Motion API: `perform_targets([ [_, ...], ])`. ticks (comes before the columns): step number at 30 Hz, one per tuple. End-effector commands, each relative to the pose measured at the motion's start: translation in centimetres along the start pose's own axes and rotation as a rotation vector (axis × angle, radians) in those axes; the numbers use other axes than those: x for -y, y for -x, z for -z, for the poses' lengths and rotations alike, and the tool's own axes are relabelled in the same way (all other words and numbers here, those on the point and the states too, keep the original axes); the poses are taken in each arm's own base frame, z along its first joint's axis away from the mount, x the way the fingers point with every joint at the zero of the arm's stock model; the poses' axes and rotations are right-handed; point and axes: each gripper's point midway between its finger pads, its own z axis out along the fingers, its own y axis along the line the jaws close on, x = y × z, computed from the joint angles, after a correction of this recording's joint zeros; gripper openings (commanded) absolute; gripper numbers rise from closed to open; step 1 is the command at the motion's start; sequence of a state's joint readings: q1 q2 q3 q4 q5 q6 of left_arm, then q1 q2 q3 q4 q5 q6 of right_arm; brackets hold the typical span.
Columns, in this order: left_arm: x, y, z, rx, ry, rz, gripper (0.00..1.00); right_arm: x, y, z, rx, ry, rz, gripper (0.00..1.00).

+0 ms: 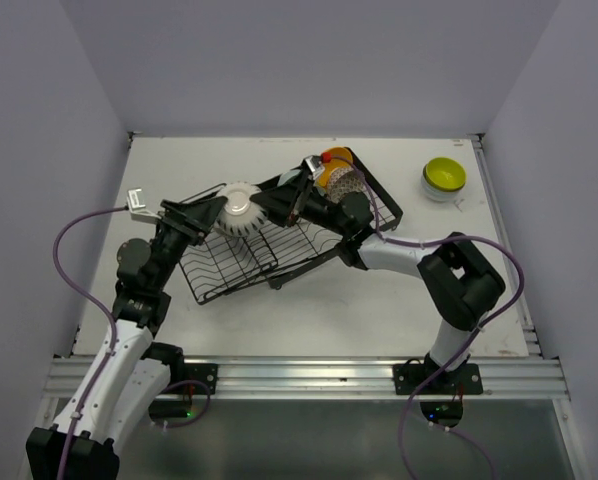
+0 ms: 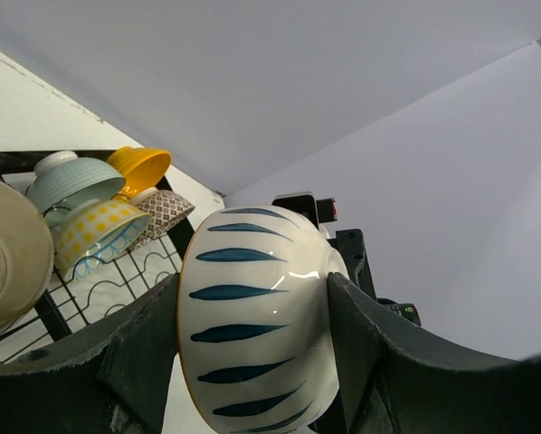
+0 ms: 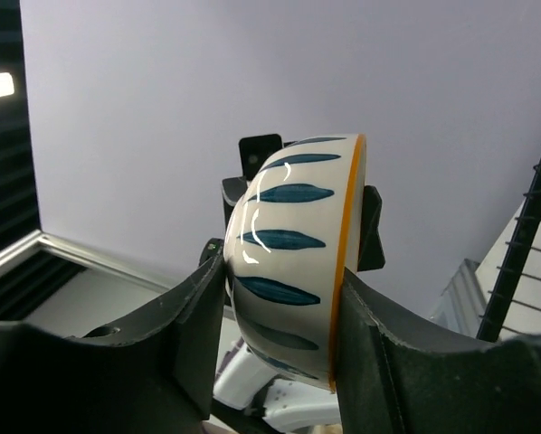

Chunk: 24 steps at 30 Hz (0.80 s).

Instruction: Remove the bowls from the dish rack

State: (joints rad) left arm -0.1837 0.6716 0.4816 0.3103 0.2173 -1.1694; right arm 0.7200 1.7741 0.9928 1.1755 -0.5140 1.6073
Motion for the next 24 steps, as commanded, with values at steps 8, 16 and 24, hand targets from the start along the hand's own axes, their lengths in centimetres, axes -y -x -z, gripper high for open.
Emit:
perform_targets([
  [8, -4.6, -2.1, -1.1, -0.085, 0.13, -0.005, 0.47, -12.2, -3.4, -0.3, -0.097, 0.344, 0.145, 0.24],
  [16, -5.0, -2.2, -1.6, -0.129, 0.176, -0.07, 0.84, -12.3, -3.5, -0.3, -0.098, 0.321, 0.16, 0.16],
  [24, -4.9, -1.7, -1.9, -0.137, 0.192, -0.127, 0.89, -11.1, -3.5, -0.4, -0.106, 0.289, 0.168, 0.0],
])
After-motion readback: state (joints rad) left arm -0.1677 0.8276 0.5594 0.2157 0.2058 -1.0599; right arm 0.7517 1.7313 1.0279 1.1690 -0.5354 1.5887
